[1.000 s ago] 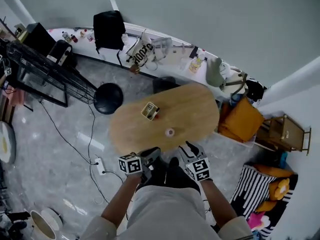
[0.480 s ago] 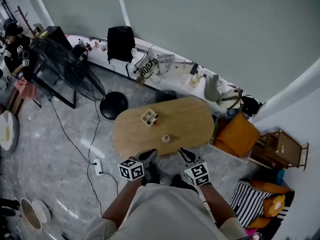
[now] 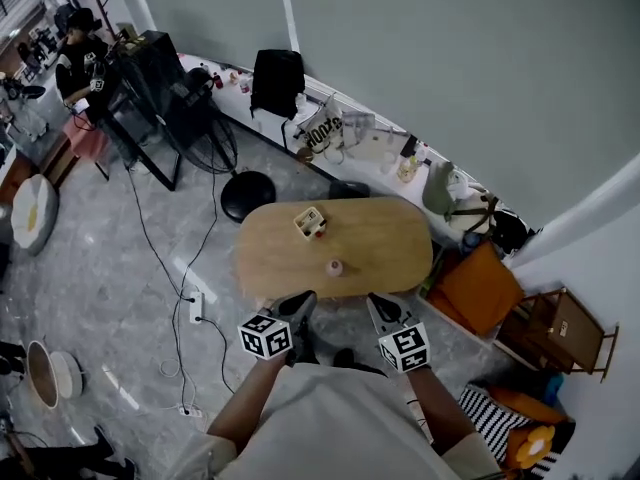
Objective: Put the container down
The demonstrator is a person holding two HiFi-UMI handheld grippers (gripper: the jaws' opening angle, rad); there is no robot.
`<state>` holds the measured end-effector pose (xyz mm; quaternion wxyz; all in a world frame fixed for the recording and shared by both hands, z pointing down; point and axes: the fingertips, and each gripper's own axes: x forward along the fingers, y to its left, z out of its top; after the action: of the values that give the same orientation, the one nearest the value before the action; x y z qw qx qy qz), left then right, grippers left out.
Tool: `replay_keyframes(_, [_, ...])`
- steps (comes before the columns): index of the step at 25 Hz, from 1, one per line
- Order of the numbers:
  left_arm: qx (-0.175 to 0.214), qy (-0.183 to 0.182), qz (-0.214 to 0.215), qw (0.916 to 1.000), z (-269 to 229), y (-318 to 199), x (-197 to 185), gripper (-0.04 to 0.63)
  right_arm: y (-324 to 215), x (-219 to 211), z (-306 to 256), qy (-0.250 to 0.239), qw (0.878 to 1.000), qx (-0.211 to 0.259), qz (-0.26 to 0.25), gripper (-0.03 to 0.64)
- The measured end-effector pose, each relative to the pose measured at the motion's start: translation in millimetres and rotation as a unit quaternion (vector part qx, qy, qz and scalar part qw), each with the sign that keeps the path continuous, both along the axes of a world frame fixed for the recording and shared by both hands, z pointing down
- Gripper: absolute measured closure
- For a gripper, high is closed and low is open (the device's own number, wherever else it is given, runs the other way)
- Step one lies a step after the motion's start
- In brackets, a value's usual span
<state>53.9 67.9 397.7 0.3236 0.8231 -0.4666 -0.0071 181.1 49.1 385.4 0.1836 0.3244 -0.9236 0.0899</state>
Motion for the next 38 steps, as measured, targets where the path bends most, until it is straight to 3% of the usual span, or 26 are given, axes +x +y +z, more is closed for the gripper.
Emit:
replay_keyframes(6, [0.037, -0.053, -0.030, 0.9974, -25, 26, -4, 0.565, 15, 9, -10, -0.004, 1.000, 0.020, -0.016, 0.614])
replay_keyframes(14, [0.082, -0.098, -0.010, 0.9918, -54, 43, -38, 0.565, 24, -11, -37, -0.009, 0.999, 0.051, 0.003, 0.614])
replay_keyframes(26, [0.089, -0.098, 0.021, 0.9910, -72, 39, -75, 0.565, 22, -39, -76, -0.024, 0.996, 0.073, 0.039, 0.614])
replay_keyframes(38, [0.093, -0.094, 0.015, 0.9912, -75, 31, -91, 0.565, 20, -47, -76, -0.023, 0.996, 0.078, 0.046, 0.614])
